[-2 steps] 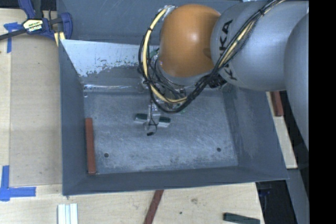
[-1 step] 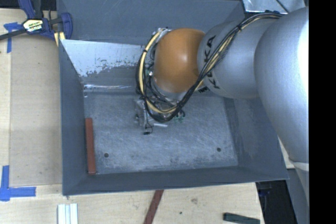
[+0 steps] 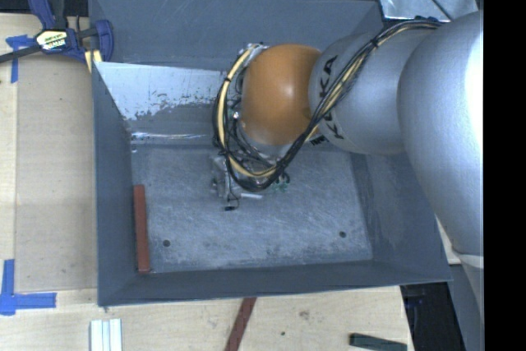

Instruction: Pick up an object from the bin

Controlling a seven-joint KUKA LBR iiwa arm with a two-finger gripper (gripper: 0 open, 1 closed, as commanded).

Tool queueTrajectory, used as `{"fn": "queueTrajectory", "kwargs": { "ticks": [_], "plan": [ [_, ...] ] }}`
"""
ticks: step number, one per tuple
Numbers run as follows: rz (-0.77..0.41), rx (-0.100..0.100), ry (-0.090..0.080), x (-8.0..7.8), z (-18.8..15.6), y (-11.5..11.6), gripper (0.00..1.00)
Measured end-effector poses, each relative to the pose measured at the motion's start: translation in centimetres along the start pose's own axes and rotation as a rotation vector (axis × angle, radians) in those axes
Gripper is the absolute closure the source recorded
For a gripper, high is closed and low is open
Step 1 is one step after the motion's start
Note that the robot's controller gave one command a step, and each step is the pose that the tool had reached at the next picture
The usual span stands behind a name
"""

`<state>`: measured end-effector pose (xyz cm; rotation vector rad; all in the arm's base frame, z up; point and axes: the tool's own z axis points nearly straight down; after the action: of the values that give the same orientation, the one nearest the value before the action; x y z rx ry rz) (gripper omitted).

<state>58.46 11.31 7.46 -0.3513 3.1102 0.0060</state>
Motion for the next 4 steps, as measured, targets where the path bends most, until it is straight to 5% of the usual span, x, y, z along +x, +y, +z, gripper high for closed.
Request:
{"fn": "queueTrajectory", "kwargs": {
  "ticks": [1,2,3,4],
  "plan": [
    [0.065,0.004,0.000,1.2,-17.9,-1.3,1.00],
    [0.067,0.003,0.008,1.3,-17.5,-1.3,0.00],
    [0.068,0.003,0.009,1.3,-17.5,-1.3,0.00],
    [0.182,0.004,0.011,9.2,-3.2,-4.5,1.00]
  ]
}}
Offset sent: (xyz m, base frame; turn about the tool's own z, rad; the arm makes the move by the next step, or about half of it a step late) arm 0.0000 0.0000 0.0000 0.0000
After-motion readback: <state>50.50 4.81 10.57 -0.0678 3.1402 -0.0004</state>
